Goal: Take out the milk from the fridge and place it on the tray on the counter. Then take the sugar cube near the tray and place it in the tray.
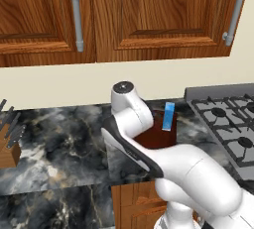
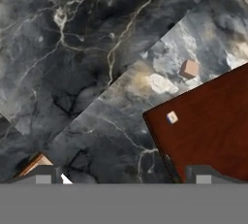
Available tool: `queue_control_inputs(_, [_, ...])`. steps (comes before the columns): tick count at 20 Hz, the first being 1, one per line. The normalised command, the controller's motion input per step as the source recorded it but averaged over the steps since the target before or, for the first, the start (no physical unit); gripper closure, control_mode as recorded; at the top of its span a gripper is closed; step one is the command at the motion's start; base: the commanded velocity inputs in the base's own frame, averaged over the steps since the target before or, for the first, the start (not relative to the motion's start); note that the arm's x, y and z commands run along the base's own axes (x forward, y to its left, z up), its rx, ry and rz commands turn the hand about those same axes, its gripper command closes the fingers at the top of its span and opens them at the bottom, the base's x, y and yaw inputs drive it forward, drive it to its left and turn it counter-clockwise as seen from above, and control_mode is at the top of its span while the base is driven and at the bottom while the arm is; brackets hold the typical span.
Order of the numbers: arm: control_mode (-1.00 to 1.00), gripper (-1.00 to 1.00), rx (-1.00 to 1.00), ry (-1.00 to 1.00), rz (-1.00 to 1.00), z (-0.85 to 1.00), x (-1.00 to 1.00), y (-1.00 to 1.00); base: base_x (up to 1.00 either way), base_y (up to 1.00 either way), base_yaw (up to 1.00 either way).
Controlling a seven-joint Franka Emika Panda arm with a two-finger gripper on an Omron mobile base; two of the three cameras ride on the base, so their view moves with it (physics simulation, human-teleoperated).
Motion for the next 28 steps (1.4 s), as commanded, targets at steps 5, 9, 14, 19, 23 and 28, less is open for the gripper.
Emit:
queue_control_inputs(5, [-1.0,-1.0,0.0,0.09,0.0,-0.13,0.4,-0.02,0.0,0.0,0.0])
queue_control_inputs(9, [-1.0,-1.0,0.0,0.1,0.0,-0.29,0.37,0.0,0.0,0.0,0.0])
queue_control_inputs(14, [-1.0,-1.0,0.0,0.05,-0.01,-0.3,0.36,-0.01,0.0,0.0,0.0])
queue_control_inputs(19, [-1.0,-1.0,0.0,0.0,0.0,-0.07,0.24,-0.09,0.0,0.0,0.0])
queue_control_inputs(23, [-1.0,-1.0,0.0,0.0,-0.03,-0.11,0.24,-0.01,0.0,0.0,0.0])
queue_control_inputs(28, [-1.0,-1.0,0.0,0.0,-0.02,-0.06,0.2,-0.15,0.0,0.0,0.0])
